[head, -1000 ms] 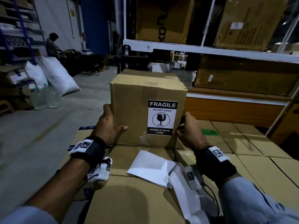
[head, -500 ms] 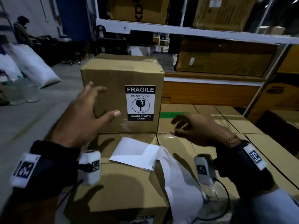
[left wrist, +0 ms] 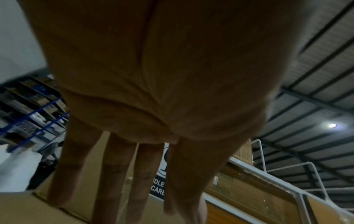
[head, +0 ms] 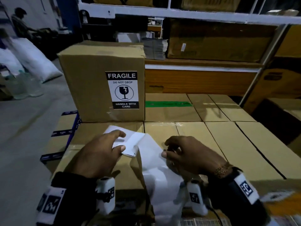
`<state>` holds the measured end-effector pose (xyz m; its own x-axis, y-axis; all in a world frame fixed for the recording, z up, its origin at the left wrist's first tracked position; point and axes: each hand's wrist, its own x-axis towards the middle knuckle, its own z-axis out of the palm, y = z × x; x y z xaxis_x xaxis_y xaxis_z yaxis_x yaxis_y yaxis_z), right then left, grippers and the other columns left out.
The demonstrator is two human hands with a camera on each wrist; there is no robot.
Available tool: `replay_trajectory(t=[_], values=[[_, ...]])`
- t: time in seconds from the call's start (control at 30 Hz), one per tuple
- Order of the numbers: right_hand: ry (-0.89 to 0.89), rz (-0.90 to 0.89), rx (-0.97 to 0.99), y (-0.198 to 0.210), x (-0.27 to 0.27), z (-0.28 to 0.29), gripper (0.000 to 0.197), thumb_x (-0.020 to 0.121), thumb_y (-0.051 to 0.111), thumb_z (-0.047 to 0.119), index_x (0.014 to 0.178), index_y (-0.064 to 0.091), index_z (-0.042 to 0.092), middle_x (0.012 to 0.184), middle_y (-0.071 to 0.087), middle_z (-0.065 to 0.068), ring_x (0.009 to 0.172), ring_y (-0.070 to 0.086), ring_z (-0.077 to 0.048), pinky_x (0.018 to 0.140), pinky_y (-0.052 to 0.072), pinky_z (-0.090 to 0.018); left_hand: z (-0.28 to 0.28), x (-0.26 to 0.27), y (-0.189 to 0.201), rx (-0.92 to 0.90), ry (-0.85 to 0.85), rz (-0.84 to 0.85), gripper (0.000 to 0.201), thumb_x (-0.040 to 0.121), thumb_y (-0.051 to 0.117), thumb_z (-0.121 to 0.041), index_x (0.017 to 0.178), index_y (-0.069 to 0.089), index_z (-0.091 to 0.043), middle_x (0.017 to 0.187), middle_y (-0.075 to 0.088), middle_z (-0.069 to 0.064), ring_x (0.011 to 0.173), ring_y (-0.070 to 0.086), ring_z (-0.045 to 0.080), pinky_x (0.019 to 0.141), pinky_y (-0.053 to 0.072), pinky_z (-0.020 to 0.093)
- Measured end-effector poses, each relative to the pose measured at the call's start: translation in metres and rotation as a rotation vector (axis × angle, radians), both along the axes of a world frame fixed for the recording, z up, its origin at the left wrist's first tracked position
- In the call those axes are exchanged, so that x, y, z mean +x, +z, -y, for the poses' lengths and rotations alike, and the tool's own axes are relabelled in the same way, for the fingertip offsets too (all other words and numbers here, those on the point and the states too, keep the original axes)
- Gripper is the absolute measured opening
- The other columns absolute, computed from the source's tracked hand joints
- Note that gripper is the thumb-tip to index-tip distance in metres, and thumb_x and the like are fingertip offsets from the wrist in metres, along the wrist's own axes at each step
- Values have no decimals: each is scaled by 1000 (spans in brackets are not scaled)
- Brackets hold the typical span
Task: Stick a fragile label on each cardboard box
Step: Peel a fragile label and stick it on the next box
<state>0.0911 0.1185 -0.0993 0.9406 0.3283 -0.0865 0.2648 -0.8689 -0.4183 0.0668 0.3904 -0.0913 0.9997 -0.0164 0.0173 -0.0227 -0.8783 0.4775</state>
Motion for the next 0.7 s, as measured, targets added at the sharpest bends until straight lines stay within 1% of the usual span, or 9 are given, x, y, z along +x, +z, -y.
replay_trajectory(t=[0.07,0.13,0.23,0.3,0.4,0.43,0.5,0.6,0.7], values=[[27,11,47,-4,-7,10,43,95,64,58,125,66,27,110,70,9,97,63,-10,88,54,-35,14,-6,1,20,31,8,35,102,58,-32,136,55,-39,135,63,-5,118,58,17,91,45,31],[40,-2,111,-5,-16,25,42,96,62,57,127,65,28,113,70,9,99,63,-9,90,54,-36,31,-16,7,-19,88,49,34,104,56,-29,136,57,-38,131,65,-4,115,59,17,87,43,30],[-3,14,243,-3,-28,57,45,98,61,53,136,62,29,125,68,10,106,62,-4,93,55,-30,60,-35,15,-126,140,194,30,103,56,-37,132,59,-41,121,69,-5,109,60,16,90,48,36],[-36,66,328,-2,-34,82,45,99,61,51,137,62,26,126,69,9,109,63,-3,95,56,-33,83,-49,19,-217,124,314,30,98,59,-44,128,59,-47,113,70,-10,104,63,13,90,52,41],[-103,184,439,-5,-44,124,38,100,61,47,131,67,25,117,71,12,104,64,2,90,58,-28,130,-64,18,-418,70,401,29,97,66,-37,123,63,-48,102,72,-19,98,65,0,82,52,34],[-133,219,470,-7,-48,138,35,100,61,46,127,68,26,114,71,14,102,64,4,86,57,-25,148,-67,16,-476,43,407,28,96,67,-34,121,65,-47,100,72,-20,98,67,0,82,52,32],[-190,283,510,-11,-54,159,28,101,62,44,122,71,27,109,71,16,98,64,6,80,55,-20,174,-68,12,-564,-25,418,28,97,68,-28,121,67,-42,107,73,-20,100,69,6,84,55,32],[-266,355,559,-14,-73,191,22,102,62,40,117,73,27,105,72,17,96,64,5,78,55,-21,208,-65,6,-614,-114,426,30,99,67,-18,125,65,-33,122,70,-15,100,69,12,87,59,38],[-320,416,577,-14,-98,215,22,103,62,36,118,73,25,106,72,17,96,64,4,77,54,-18,238,-65,4,-639,-178,436,32,100,65,-16,128,63,-33,126,69,-15,98,68,14,87,59,46]])
